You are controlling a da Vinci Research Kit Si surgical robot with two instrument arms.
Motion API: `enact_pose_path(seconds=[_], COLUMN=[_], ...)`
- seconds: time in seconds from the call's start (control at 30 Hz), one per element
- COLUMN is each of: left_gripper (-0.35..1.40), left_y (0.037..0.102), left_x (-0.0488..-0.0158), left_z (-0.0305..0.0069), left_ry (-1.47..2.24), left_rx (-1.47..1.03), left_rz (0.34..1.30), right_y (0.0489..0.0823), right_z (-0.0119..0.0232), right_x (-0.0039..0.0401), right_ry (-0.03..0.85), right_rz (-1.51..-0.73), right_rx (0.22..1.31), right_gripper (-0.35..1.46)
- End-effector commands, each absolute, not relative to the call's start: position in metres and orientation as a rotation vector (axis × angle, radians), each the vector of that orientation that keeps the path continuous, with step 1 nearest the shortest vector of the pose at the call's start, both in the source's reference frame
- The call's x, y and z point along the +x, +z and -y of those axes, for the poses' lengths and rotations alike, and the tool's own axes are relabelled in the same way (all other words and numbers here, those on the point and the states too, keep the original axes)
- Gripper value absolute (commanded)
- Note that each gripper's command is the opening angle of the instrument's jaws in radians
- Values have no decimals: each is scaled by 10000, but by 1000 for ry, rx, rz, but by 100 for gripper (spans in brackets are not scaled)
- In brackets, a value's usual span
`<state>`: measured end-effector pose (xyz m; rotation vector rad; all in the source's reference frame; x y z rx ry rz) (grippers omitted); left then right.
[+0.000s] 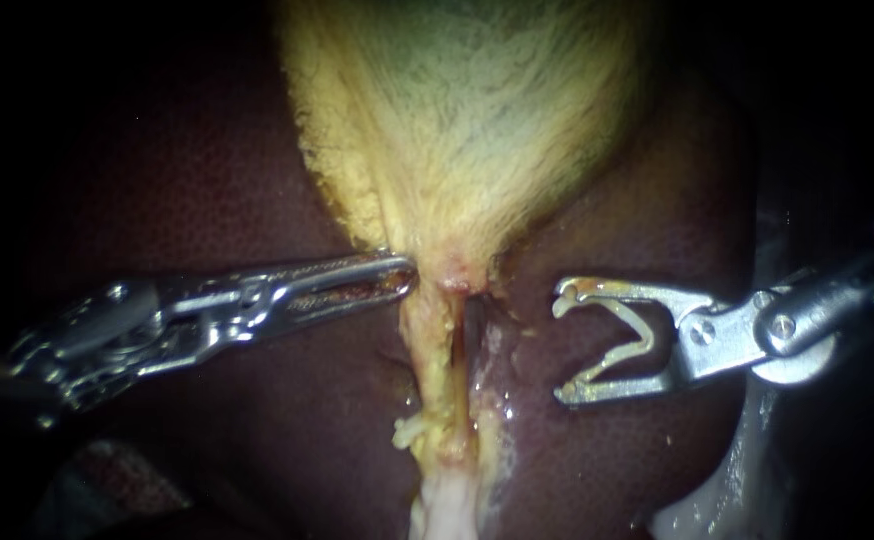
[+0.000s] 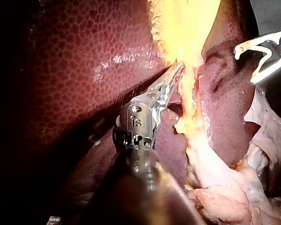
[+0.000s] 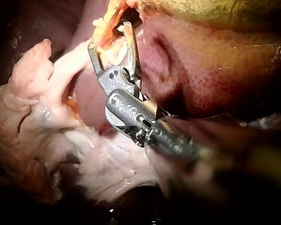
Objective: Clipping second clip left tube
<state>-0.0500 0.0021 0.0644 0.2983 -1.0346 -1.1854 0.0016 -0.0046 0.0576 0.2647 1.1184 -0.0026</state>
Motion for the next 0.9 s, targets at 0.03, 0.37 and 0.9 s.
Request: enact_pose_path(seconds=[0.03, 0.37, 0.9], left_gripper=[-28, -28, -28], left_y=[643, 625, 595], left_x=[-499, -455, -427], left_z=[-21, -25, -9], left_ry=[-1185, -1193, -1224], left_rx=[299, 303, 289], left_rz=[1035, 1030, 1021], right_y=[576, 600, 670], right_z=[47, 78, 105], right_x=[18, 66, 146], right_ry=[-3, 117, 209], right_rz=[-1118, -1106, -1090], right_rx=[264, 363, 459], right_gripper=[60, 60, 57])
